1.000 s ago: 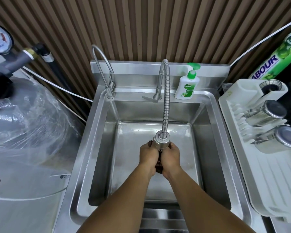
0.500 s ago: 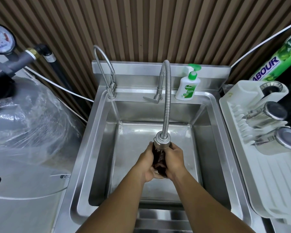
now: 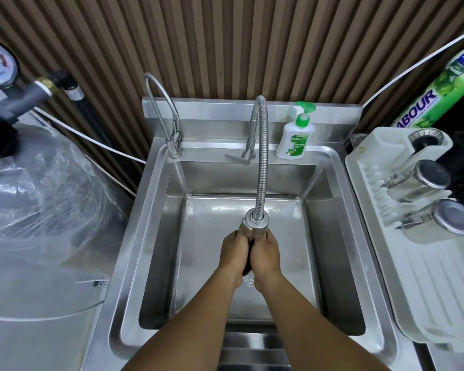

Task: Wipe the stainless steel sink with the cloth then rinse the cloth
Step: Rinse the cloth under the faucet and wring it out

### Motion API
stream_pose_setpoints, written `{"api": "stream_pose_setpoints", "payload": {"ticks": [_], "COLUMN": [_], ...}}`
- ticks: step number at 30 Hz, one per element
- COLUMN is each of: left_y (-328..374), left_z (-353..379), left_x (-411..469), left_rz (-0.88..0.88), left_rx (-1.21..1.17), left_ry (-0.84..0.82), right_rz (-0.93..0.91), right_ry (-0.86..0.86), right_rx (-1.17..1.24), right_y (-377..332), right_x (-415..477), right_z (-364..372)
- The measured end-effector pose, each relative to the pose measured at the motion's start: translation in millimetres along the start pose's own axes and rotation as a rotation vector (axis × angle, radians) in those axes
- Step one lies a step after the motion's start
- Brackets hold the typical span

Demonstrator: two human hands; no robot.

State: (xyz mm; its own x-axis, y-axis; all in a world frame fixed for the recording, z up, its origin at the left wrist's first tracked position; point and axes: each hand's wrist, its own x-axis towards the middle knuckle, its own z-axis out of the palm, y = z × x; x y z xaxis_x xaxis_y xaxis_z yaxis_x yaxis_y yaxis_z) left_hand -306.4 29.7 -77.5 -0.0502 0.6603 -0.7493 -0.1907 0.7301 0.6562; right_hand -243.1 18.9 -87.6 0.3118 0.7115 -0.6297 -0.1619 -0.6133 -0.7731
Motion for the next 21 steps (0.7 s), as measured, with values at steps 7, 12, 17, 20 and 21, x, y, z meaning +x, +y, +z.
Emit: {"api": "stream_pose_setpoints", "payload": {"ticks": [7,12,17,20,21], "left_y": [4,2,2,3,2], "left_z": [8,10,11,11,10], "left_x": [5,3,6,7,7], "left_rz": [0.028,0.030,0.010,0.003,0.006], "left_rx": [-0.061,-0.058,0.008,0.004,-0.003], "left_ry": [0.064,0.071,0.072,0.063,0.065], "right_rz": [0.049,0.101,0.140,0.132,0.121], "right_ry": [0.046,0.050,0.057,0.042,0.040], "right_rx": [0.071,0.019,0.026,0.006,0.000], "right_y": [-14,-16,-15,-15,-16], "right_x": [0,0,6,9,8], "right_z": [5,2,1,0,-1]}}
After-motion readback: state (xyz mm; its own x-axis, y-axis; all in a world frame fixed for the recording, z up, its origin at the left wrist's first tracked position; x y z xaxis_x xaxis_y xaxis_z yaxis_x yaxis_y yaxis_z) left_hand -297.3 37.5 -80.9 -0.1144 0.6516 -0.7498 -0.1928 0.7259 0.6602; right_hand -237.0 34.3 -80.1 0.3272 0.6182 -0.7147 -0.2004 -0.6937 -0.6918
